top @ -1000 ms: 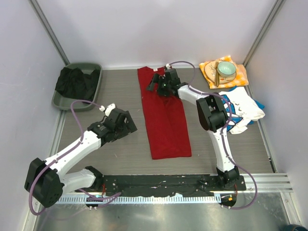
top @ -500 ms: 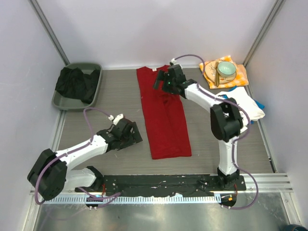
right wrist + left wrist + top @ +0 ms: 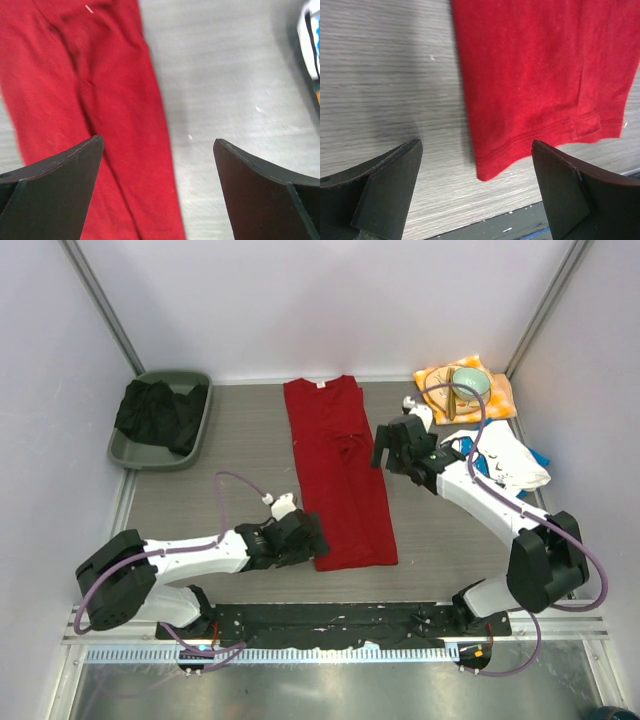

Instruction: Fold and stack the t-shirts

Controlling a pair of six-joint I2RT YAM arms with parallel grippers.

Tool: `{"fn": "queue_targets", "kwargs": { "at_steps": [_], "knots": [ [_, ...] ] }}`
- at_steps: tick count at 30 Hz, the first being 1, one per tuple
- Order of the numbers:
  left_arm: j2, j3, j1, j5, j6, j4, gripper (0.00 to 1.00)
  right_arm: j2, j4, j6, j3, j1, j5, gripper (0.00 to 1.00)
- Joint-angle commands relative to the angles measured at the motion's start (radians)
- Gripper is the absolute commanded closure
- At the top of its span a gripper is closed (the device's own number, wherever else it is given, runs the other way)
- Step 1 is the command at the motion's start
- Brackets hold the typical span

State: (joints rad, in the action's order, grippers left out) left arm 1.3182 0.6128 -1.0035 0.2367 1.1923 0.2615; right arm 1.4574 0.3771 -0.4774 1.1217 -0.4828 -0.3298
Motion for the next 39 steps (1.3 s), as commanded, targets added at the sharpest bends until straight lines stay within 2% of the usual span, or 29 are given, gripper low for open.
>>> {"fn": "queue_targets", "kwargs": {
  "at_steps": [1,4,8,16,17,19,20,24,39],
  "knots": [
    [0.062,0.013,-0.058,0.033,0.098,-0.027,0.05,-0.122,0.057,-0.021,-0.121,-0.005,-0.038,0.03],
    [0.098,0.018,-0.092,0.039,0.142,-0.033,0.08,-0.198,0.046,-0.038,-0.213,-0.005,-0.031,0.03],
    [0.136,0.013,-0.127,0.061,0.184,-0.044,0.19,-0.276,0.049,-0.052,-0.290,-0.005,-0.011,0.04],
    [0.205,-0.002,-0.139,0.105,0.237,-0.061,0.38,-0.362,0.075,-0.067,-0.332,-0.005,0.021,0.07],
    [0.208,-0.004,-0.141,0.105,0.237,-0.062,0.50,-0.367,0.080,-0.064,-0.333,-0.005,0.031,0.07],
    [0.211,-0.007,-0.141,0.105,0.237,-0.062,0.64,-0.384,0.082,-0.066,-0.339,-0.005,0.041,0.07],
    [0.210,-0.008,-0.141,0.108,0.237,-0.062,0.77,-0.388,0.080,-0.066,-0.347,-0.005,0.044,0.07],
    [0.188,-0.027,-0.141,0.118,0.242,-0.051,1.00,-0.391,0.078,-0.067,-0.356,-0.005,0.054,0.08],
    [0.069,-0.062,-0.139,0.197,0.248,0.067,1.00,-0.359,0.022,-0.194,-0.525,-0.121,0.270,0.17]
  ]
}}
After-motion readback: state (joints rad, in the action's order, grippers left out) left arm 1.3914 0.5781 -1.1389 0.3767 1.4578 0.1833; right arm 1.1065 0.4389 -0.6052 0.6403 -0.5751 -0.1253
